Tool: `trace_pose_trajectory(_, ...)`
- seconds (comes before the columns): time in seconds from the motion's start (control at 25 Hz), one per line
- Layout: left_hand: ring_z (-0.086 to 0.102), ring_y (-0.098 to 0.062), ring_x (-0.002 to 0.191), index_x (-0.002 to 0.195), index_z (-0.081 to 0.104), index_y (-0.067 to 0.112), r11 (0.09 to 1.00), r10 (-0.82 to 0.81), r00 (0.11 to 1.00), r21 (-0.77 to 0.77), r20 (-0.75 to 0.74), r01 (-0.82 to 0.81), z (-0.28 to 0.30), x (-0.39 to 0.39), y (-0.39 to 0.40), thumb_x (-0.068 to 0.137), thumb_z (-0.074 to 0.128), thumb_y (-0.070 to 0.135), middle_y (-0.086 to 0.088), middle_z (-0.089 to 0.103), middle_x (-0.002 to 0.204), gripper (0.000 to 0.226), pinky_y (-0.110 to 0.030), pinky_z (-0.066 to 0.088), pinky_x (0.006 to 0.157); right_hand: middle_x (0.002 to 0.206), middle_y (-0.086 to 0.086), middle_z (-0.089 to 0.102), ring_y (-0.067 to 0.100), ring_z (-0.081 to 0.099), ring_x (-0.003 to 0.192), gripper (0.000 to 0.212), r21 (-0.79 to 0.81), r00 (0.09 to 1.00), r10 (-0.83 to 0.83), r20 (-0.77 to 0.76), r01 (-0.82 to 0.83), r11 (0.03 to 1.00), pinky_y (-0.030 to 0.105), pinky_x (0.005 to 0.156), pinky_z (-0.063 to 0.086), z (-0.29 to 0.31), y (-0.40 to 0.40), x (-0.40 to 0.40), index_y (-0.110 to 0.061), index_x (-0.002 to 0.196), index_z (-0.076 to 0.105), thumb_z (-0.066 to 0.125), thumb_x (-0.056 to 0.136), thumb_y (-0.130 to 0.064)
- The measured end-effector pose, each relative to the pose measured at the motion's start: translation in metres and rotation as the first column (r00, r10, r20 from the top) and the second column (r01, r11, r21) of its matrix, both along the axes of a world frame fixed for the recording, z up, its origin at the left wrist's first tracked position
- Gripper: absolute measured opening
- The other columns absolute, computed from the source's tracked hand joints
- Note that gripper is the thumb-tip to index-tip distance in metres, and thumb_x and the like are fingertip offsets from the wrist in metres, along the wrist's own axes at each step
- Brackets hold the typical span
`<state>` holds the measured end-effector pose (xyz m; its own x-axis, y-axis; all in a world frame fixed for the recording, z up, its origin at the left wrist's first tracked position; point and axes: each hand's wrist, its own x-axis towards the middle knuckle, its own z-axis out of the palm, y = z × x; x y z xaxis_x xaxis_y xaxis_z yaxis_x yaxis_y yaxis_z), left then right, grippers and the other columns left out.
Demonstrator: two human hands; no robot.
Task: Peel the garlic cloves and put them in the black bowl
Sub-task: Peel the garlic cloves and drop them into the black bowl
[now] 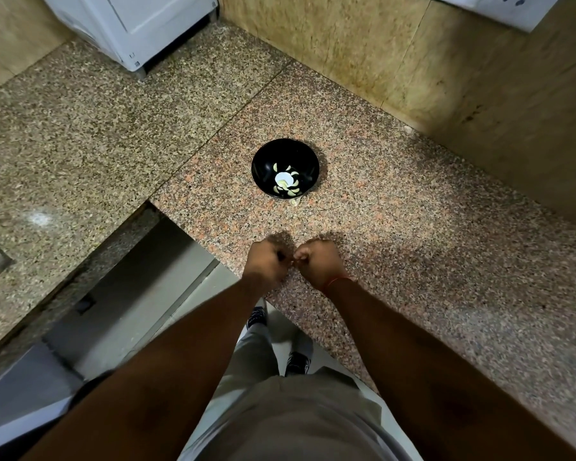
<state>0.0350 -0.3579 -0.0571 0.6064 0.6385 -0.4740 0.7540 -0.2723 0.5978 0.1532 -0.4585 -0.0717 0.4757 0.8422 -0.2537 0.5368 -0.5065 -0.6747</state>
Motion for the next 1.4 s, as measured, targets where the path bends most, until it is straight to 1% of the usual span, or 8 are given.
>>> trace_pose_trajectory(0.08, 0.068, -0.007, 0.072, 0.090, 0.081, 0.021, 1.000, 0.021, 1.000, 0.010, -0.014, -0.021, 0.000, 0.000, -0.002, 0.087, 0.074, 0.006, 0.006, 0.076, 0.087, 0.016, -0.014, 0.048, 0.065, 0.066, 0.004, 0.064, 0.021, 0.058, 0.061, 0.027, -0.088, 0.988, 0.112, 0.109, -0.103, 0.991, 0.030, 0.062, 0.049, 0.004, 0.000, -0.002, -0.015, 0.065, 0.070, 0.057, 0.087, -0.008)
trace_pose_trajectory(0.2, 0.067, -0.009, 0.063, 0.088, 0.081, 0.012, 0.930, 0.313, 0.950, -0.202, -0.002, -0.307, 0.003, 0.001, -0.001, 0.085, 0.077, 0.002, 0.001, 0.075, 0.082, 0.011, -0.017, 0.053, 0.054, 0.075, 0.009, 0.064, 0.025, 0.059, 0.070, 0.025, -0.120, 0.972, 0.173, 0.161, -0.155, 0.981, 0.033, 0.067, 0.053, 0.010, 0.001, -0.004, -0.009, 0.070, 0.071, 0.053, 0.088, -0.008)
trace_pose_trajectory(0.32, 0.065, -0.023, 0.051, 0.082, 0.078, 0.001, 0.797, 0.479, 0.876, -0.392, -0.053, -0.459, 0.007, 0.002, 0.002, 0.087, 0.077, 0.003, -0.017, 0.074, 0.071, 0.005, -0.038, 0.061, 0.054, 0.080, 0.010, 0.067, 0.027, 0.062, 0.075, 0.019, -0.142, 0.962, 0.203, 0.185, -0.178, 0.974, 0.038, 0.071, 0.057, 0.011, 0.002, -0.003, -0.009, 0.074, 0.074, 0.058, 0.083, -0.003)
trace_pose_trajectory(0.44, 0.066, -0.028, 0.047, 0.079, 0.073, -0.008, 0.760, 0.501, 0.858, -0.417, -0.114, -0.499, 0.006, 0.002, 0.005, 0.087, 0.079, 0.004, -0.021, 0.071, 0.064, 0.015, -0.051, 0.063, 0.061, 0.078, 0.007, 0.068, 0.026, 0.062, 0.074, 0.015, -0.135, 0.966, 0.175, 0.189, -0.151, 0.979, 0.039, 0.069, 0.058, 0.009, 0.003, -0.004, -0.012, 0.072, 0.075, 0.064, 0.079, -0.003)
trace_pose_trajectory(0.72, 0.069, -0.027, 0.050, 0.084, 0.070, -0.011, 0.758, 0.488, 0.860, -0.415, -0.149, -0.502, 0.004, 0.001, 0.009, 0.079, 0.085, 0.004, -0.020, 0.072, 0.065, 0.021, -0.051, 0.064, 0.064, 0.089, 0.006, 0.068, 0.027, 0.067, 0.080, 0.014, -0.207, 0.981, 0.114, 0.155, -0.081, 0.975, 0.040, 0.073, 0.061, 0.011, 0.010, -0.008, -0.014, 0.077, 0.073, 0.065, 0.088, -0.013)
trace_pose_trajectory(0.96, 0.069, -0.026, 0.048, 0.083, 0.070, -0.011, 0.799, 0.449, 0.881, -0.374, -0.150, -0.471, 0.001, 0.007, 0.010, 0.083, 0.083, 0.006, -0.020, 0.071, 0.064, 0.021, -0.044, 0.063, 0.053, 0.092, 0.009, 0.071, 0.029, 0.069, 0.084, 0.013, -0.250, 0.982, 0.113, 0.152, -0.072, 0.966, 0.045, 0.075, 0.061, 0.010, 0.016, -0.005, -0.012, 0.081, 0.071, 0.062, 0.092, -0.014)
trace_pose_trajectory(1.28, 0.070, -0.026, 0.048, 0.084, 0.069, -0.010, 0.807, 0.459, 0.876, -0.342, -0.149, -0.481, -0.009, 0.011, 0.012, 0.082, 0.083, 0.002, -0.019, 0.071, 0.061, 0.019, -0.040, 0.061, 0.051, 0.085, 0.008, 0.073, 0.027, 0.071, 0.078, 0.018, -0.249, 0.989, 0.077, 0.124, -0.044, 0.967, 0.036, 0.073, 0.061, 0.007, 0.024, -0.001, -0.015, 0.076, 0.072, 0.062, 0.091, -0.015)
trace_pose_trajectory(1.4, 0.067, -0.023, 0.046, 0.085, 0.070, -0.006, 0.817, 0.457, 0.885, -0.350, -0.091, -0.458, -0.007, 0.003, 0.007, 0.083, 0.083, 0.007, -0.018, 0.072, 0.063, 0.018, -0.031, 0.055, 0.044, 0.074, -0.003, 0.071, 0.017, 0.070, 0.070, 0.024, -0.186, 0.997, 0.035, 0.069, -0.021, 0.982, 0.038, 0.076, 0.063, 0.000, 0.017, 0.001, -0.022, 0.063, 0.068, 0.071, 0.087, -0.018)
